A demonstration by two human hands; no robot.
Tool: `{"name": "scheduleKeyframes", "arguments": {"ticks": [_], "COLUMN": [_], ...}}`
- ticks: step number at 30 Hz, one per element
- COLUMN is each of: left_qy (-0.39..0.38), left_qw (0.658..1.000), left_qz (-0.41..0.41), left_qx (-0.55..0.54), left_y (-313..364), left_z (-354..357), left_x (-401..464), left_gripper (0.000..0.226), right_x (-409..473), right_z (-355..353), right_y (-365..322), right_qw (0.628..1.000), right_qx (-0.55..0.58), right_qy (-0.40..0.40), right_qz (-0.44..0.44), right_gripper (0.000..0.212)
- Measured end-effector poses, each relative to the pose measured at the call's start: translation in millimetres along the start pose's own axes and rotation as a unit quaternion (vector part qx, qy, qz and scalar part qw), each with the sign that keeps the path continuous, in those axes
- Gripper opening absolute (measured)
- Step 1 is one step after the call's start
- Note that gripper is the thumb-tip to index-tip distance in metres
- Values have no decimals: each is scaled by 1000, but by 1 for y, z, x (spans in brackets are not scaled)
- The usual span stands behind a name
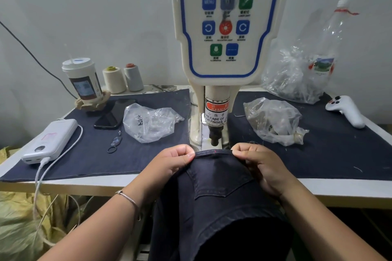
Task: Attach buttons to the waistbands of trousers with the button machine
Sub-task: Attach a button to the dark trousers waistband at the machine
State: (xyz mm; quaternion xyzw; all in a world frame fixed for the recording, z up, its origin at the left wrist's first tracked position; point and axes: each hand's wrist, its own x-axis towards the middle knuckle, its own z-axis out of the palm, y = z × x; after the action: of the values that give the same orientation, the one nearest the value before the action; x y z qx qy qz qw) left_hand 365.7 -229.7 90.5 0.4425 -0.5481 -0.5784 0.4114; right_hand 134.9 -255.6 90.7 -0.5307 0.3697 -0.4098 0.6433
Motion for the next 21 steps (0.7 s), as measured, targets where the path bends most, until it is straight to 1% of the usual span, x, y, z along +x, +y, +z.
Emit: {"name": "scheduleKeyframes", "arguments": {"ticks": [1, 3, 7, 12, 17, 19, 21], "left_qy": [-4, -11, -28, -27, -27, -30, -29], "left_qw": [1000, 1000, 999, 999, 998, 998, 999], "left_qz": [0, 2, 21, 26, 22, 18, 14], "left_qx": [-8, -18, -27, -37, -43, -44, -44], "left_y": [0, -2, -5, -5, -5, -4, -5], "left_z": [0, -1, 0, 0, 1, 0, -1], "left_x": [1, 1, 0, 0, 1, 1, 1], "left_gripper": [14, 14, 14, 13, 14, 14, 13], "right_x": [0, -1, -3, -3, -3, -3, -3], "right_z": [0, 0, 0, 3, 5, 6, 6], "right_y": [0, -1, -1, -2, -5, -5, -4], "right_qw": [1000, 1000, 998, 998, 997, 997, 997], "right_qx": [0, 0, 67, 61, 66, 74, 75], "right_qy": [0, -4, -16, 2, 23, 26, 26], "right_qz": [0, 4, 0, 2, 11, 12, 8], "right_gripper": [19, 14, 11, 10, 21, 20, 14]}}
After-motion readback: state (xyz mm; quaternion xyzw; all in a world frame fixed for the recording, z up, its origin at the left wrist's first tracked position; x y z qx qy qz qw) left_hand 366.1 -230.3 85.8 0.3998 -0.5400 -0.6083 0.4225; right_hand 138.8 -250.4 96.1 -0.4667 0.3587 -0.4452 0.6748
